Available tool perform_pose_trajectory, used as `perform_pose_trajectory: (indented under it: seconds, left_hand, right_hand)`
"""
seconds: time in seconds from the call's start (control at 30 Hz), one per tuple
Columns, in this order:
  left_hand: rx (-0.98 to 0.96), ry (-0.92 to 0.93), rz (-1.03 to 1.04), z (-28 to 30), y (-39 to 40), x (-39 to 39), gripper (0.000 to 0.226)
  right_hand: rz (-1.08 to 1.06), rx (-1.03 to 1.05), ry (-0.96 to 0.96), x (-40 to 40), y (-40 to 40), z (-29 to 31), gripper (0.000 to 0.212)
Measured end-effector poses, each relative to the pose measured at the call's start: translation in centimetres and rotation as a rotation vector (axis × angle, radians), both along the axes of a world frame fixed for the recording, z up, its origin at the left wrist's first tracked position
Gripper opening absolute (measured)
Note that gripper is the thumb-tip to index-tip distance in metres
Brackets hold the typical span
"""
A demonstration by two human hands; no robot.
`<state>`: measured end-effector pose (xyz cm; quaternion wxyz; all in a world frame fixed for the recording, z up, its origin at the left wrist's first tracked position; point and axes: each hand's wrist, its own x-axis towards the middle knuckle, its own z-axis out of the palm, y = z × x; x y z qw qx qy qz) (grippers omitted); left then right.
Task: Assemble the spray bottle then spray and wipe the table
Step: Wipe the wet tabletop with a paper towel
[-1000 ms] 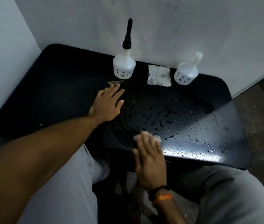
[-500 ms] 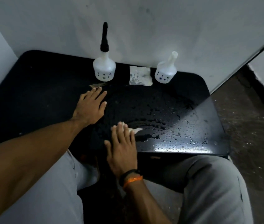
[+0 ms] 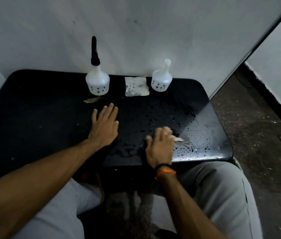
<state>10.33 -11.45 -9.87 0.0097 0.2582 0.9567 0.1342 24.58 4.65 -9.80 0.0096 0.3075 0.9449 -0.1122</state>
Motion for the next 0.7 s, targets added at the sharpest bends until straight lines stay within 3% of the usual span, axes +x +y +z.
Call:
perform_pose_trajectory:
  seconds: [0.1,0.2,0.37,0.53,0.6,0.7]
  left_hand:
    - [-0.023,-0.01,-0.081,-0.9,1.4,1.3,0.058]
    - [-0.042,0.038,-0.084,-1.7,2.0,2.2,0.054]
    - [-0.034,0.05,-0.084,-1.6,2.2,2.3,0.06]
    - [-0.036,0.05,-0.068,-1.8,2.5,2.2,0.057]
    - [-0.03,0.046,-0.068,-1.9,2.4,2.0,0.061]
    - [-0.022,0.057,-0.062,-2.1,2.4,2.0,0.06]
  right_hand:
    - [0.289,-0.033,0.076,0.8,-4.9,-0.9,0.059]
    - [0.368,-0.032,0.154,4.1,-6.6,-1.7,0.055]
    - [0.014,0.045,0.082,6.4,0.0,-1.9,0.063]
    - [-0.315,0.002,-0.02,1.8,7.0,-0.4,0.075]
    - [-0.247,-0.027,-0.039,-0.8,7.2,0.0,0.074]
    - [0.083,0.001,0.001,-3.8,4.3,-0.2,0.064]
